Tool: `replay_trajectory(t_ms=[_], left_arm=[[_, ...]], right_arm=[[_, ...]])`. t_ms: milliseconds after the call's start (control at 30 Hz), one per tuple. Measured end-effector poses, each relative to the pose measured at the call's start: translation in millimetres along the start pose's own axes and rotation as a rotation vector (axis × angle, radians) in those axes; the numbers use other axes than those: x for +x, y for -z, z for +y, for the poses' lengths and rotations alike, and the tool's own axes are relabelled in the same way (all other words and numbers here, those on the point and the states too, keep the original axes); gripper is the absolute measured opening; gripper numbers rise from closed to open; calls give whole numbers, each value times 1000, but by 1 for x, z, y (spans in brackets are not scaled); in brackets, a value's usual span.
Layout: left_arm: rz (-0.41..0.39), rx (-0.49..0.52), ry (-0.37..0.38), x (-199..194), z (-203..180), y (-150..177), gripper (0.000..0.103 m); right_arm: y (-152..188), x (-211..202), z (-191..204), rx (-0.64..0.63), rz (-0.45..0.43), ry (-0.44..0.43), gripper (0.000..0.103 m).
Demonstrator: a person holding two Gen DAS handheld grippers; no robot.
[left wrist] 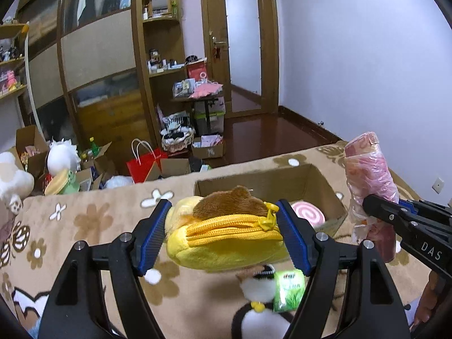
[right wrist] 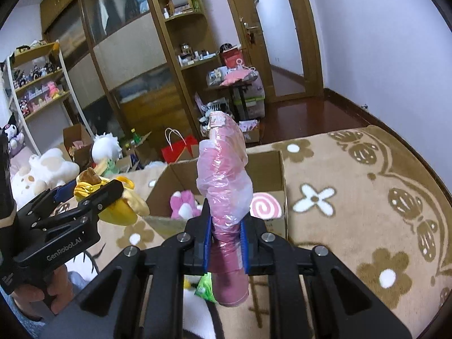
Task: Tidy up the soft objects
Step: 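Lift the yellow purse with the left tool while the right tool lifts the pink packet over the box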
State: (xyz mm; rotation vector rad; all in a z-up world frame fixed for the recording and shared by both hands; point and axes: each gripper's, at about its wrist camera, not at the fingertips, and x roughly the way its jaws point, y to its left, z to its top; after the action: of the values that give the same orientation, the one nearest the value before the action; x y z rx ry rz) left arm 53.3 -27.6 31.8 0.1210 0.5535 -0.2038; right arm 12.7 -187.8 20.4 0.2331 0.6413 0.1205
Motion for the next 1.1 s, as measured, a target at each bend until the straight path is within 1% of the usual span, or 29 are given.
replay_trajectory(t_ms=[133, 233, 367, 500, 733, 900, 1100], left_arm=[[-42, 28, -36, 6, -3, -8, 74], [-43, 19, -24, 13, -1, -11, 74], [-68, 43, -46, 20, 0, -12, 74], [-71, 51, -44, 29, 3, -14, 74], [-48, 58, -44, 45, 7, -16, 74], [-17, 37, -34, 57, 13, -14, 74], [20, 18, -32, 72, 18, -10, 75]], right_arm=[[-6, 5, -2, 1, -14, 1, 17], [-8, 9, -4, 4, -20, 5, 17], [-13, 16, -5, -6, -38, 5, 17], [-17, 26, -6, -14, -41, -1, 17], [-17, 39, -9, -15, -42, -2, 17], [-16, 48, -11, -23, -50, -5, 17], [-16, 62, -12, -26, -9, 1, 17]])
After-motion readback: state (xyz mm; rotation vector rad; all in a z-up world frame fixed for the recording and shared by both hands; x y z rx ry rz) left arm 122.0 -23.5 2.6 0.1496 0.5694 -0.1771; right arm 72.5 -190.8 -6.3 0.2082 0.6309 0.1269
